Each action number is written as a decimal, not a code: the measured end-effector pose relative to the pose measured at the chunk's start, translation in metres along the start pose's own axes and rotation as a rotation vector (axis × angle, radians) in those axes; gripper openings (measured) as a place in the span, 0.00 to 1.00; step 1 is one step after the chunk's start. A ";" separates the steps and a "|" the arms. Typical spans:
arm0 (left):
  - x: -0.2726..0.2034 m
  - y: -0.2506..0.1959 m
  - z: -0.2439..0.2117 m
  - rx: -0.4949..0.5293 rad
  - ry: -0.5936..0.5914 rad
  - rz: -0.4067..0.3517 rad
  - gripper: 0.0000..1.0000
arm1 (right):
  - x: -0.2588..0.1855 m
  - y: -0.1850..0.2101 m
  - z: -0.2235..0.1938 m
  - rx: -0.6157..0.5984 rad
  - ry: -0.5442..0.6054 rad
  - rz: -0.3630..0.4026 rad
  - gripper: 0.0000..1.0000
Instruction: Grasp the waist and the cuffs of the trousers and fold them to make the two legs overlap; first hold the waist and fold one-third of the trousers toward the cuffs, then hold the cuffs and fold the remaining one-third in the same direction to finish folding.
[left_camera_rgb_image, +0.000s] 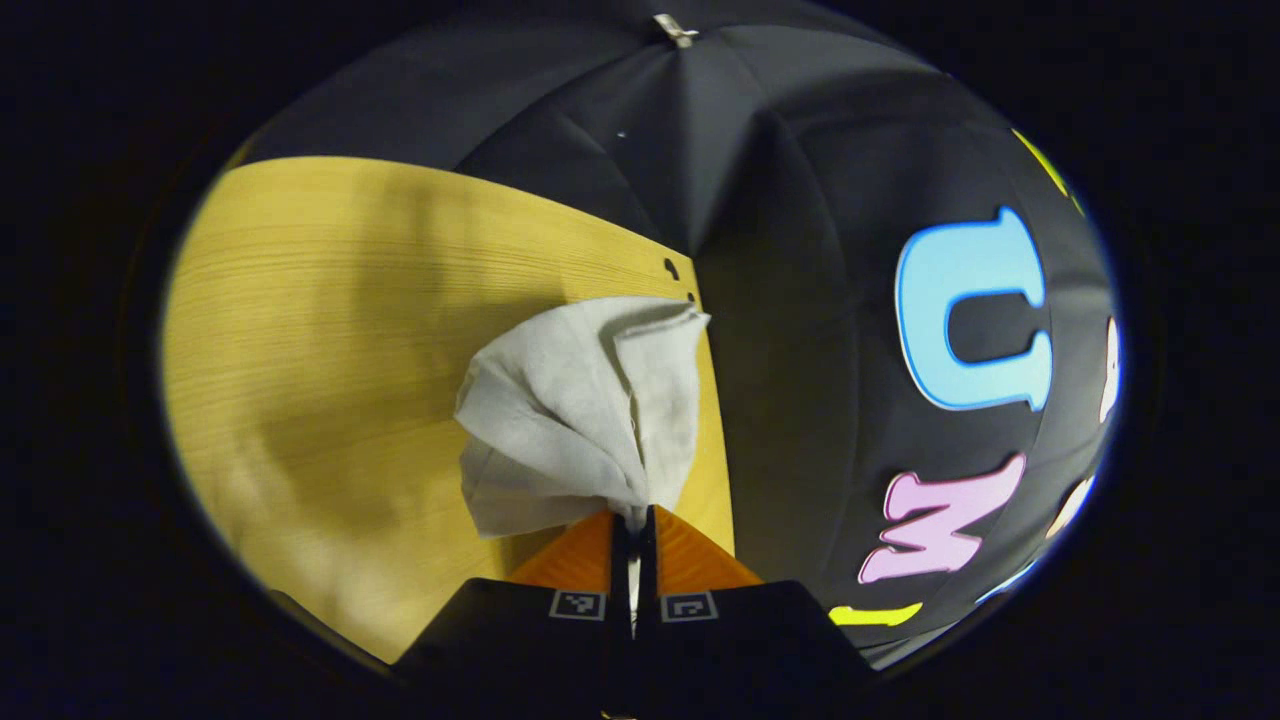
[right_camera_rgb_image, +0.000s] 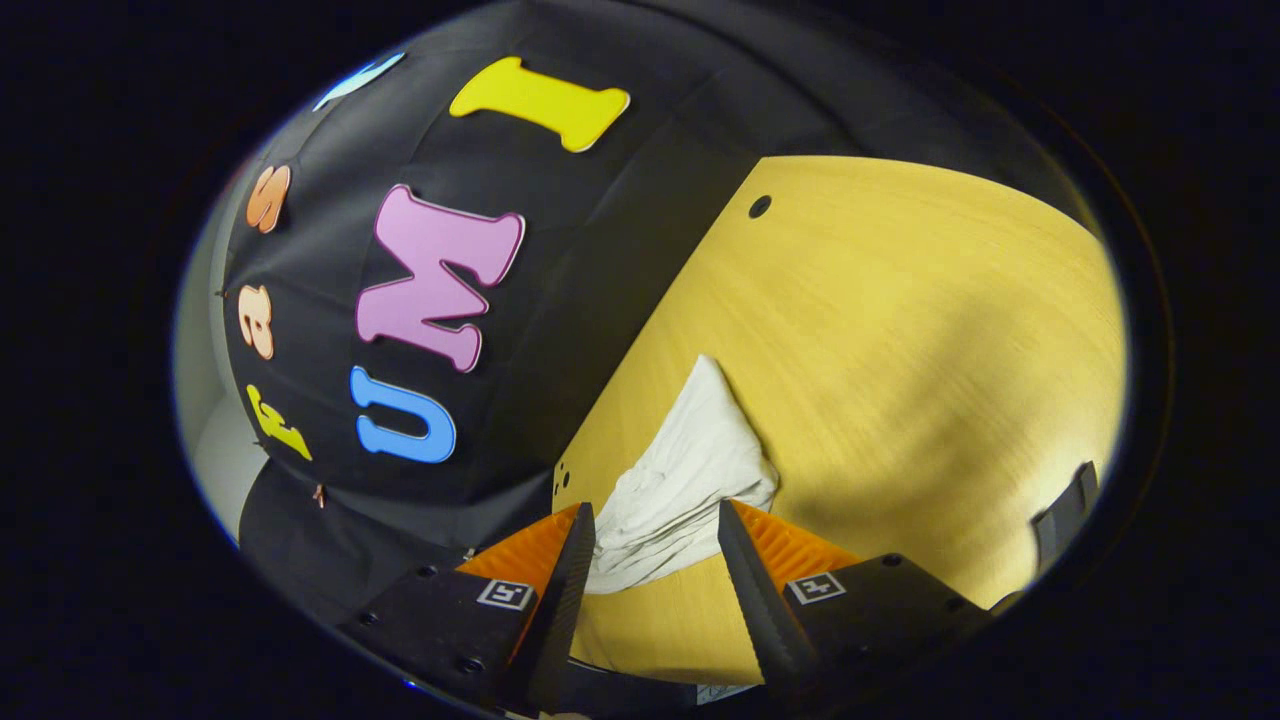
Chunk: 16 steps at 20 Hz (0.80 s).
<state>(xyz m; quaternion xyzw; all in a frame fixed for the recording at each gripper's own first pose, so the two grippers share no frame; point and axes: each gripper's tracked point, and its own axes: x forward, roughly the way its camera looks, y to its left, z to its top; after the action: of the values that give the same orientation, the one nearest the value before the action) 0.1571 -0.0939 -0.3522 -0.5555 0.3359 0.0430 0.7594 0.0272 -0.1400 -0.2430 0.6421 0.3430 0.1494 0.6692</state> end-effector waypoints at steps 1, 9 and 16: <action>0.001 -0.012 -0.010 0.048 0.013 -0.014 0.06 | -0.007 -0.007 0.007 0.011 -0.023 -0.007 0.77; 0.023 -0.109 -0.110 0.436 0.117 -0.165 0.06 | -0.039 -0.036 0.035 0.070 -0.130 -0.044 0.77; 0.050 -0.120 -0.273 0.831 0.362 -0.203 0.05 | -0.072 -0.047 0.034 0.092 -0.174 -0.076 0.77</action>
<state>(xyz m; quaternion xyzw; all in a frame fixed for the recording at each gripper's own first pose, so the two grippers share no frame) 0.1219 -0.3931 -0.3251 -0.2326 0.3957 -0.2676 0.8472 -0.0138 -0.2182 -0.2710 0.6691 0.3144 0.0518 0.6714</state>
